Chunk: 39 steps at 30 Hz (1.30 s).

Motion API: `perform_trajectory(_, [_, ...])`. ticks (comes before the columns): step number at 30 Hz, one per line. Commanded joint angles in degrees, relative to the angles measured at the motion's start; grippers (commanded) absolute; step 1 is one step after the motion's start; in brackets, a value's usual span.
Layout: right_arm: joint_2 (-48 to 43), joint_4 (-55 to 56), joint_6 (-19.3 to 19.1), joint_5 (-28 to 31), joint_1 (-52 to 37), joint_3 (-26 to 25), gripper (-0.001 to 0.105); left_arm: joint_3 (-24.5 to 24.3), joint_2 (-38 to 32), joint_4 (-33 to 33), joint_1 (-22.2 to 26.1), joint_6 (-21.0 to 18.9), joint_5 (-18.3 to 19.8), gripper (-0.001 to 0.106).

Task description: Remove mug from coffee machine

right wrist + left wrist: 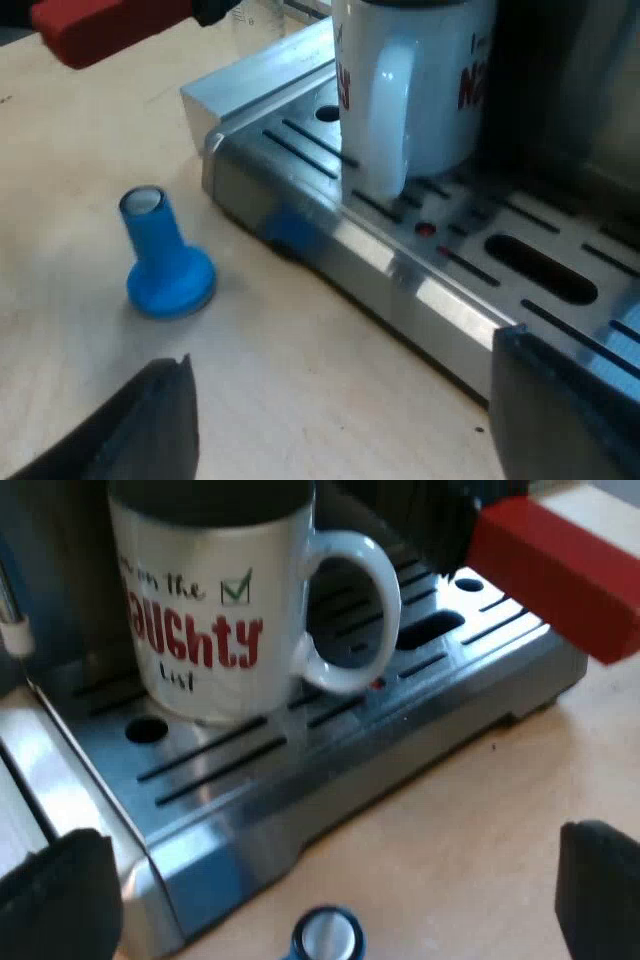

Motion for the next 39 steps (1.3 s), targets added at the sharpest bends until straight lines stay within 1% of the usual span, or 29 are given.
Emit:
perform_trajectory(1, [3.2,-5.7,0.7,0.5,0.2,-0.2,0.063,-0.3,-0.2,-1.5,-0.3,-1.8,-0.2,0.089])
perform_trajectory(2, [4.7,-7.6,1.6,0.5,0.2,-0.2,0.063,-0.3,-0.2,-1.5,-0.3,-3.2,-0.2,0.089])
perform_trajectory(4, [6.6,-10.2,1.9,0.9,0.2,-0.2,0.063,-0.3,-0.2,-1.7,-0.3,-4.9,-0.2,0.089])
perform_trajectory(13, [16.0,-22.2,1.9,2.2,0.2,-0.2,0.063,-0.3,-0.2,-3.4,-0.3,-4.9,-0.2,0.089])
perform_trajectory(26, [29.8,-38.9,1.9,3.5,0.2,-0.2,0.063,-0.3,-0.2,-3.4,-0.3,-4.9,-0.2,0.089])
perform_trajectory(30, [32.2,-41.3,1.9,4.2,0.2,-0.2,0.063,-0.3,-0.2,-3.4,-0.3,-4.9,-0.2,0.089])
perform_trajectory(32, [35.7,-43.9,1.9,4.3,0.2,-0.7,0.063,-0.3,-0.2,-3.4,-0.3,-4.9,-0.2,0.089])
perform_trajectory(34, [37.3,-44.7,1.9,4.3,0.2,-1.4,0.063,-0.3,-0.2,-3.4,-0.3,-4.8,-0.2,0.089])
perform_trajectory(39, [41.9,-45.6,4.6,4.3,0.2,-5.2,0.063,-0.3,-0.2,-3.4,-0.3,-4.8,-0.2,0.089])
